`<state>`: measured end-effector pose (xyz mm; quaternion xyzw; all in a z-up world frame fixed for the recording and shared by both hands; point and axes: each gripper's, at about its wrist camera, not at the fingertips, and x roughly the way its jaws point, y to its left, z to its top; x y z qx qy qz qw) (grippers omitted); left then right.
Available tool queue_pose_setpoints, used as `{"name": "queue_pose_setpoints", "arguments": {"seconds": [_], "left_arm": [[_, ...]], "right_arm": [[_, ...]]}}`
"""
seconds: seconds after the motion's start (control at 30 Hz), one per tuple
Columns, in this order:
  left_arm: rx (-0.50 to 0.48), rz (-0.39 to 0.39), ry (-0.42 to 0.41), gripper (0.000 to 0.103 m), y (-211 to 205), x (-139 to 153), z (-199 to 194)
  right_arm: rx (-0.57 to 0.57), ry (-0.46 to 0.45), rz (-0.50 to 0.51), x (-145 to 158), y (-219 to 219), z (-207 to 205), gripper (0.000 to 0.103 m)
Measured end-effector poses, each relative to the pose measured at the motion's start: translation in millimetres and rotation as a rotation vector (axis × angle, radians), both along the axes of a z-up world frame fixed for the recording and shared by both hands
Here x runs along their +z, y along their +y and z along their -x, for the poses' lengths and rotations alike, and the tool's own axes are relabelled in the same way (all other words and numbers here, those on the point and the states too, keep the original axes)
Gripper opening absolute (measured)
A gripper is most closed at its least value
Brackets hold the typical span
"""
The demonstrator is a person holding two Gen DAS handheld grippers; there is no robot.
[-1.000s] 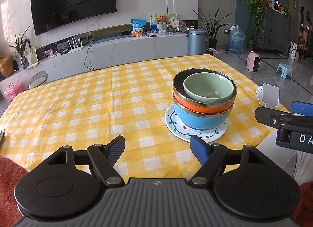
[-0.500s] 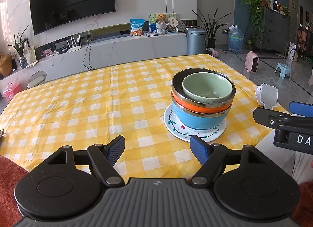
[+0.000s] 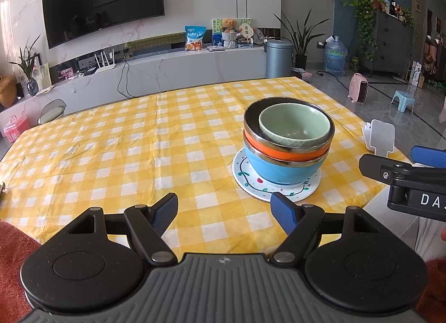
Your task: Organize plates and bowls
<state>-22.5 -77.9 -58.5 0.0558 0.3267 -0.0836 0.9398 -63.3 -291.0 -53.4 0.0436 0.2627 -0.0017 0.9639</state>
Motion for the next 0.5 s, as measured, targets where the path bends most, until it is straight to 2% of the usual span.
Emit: {"name": "queue_pose_setpoints", "arguments": {"seconds": [0.5], "left_arm": [[0.007, -0.001, -0.003, 0.089, 0.0, 1.2, -0.1]], "right_arm": [[0.000, 0.001, 0.000, 0.3, 0.2, -0.2, 0.090]]}}
